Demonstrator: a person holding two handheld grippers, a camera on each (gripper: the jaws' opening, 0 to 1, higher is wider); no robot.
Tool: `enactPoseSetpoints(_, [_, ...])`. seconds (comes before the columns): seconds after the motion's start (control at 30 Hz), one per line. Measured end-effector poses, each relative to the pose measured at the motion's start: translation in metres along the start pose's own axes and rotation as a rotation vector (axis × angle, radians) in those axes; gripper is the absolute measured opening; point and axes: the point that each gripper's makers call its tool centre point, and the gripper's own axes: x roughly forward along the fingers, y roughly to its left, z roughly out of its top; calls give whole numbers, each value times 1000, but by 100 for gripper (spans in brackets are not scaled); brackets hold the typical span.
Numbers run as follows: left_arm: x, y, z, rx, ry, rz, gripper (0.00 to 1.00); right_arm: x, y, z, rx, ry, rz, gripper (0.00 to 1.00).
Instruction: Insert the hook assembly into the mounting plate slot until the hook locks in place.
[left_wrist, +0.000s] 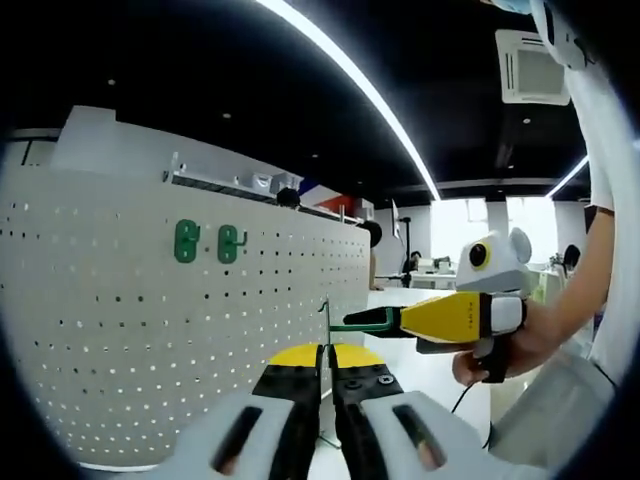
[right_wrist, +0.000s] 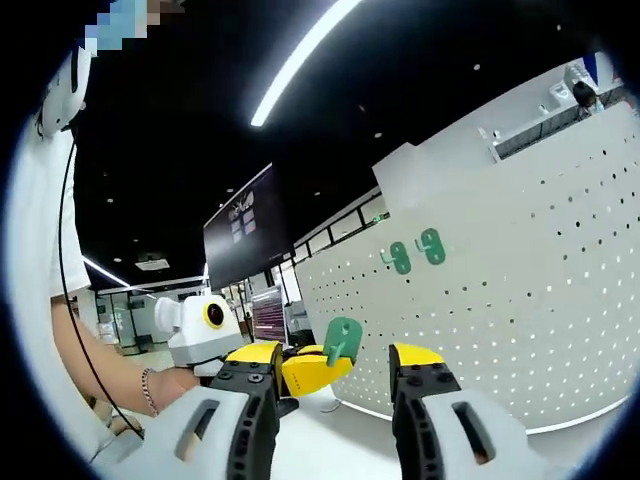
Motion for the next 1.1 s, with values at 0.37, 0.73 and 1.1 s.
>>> enactPoseSetpoints(0.37, [-2, 0, 0, -1, -5, 16, 2, 6, -1, -1, 21, 21, -19, 27])
enactPoseSetpoints(0.73, [-1, -1, 1, -2, -10, 22, 2, 11, 1, -2, 28, 32, -27, 14])
enactPoseSetpoints(1.1, [-1, -3, 1, 1, -9, 28, 2, 14, 0, -6, 31, 52, -51, 4])
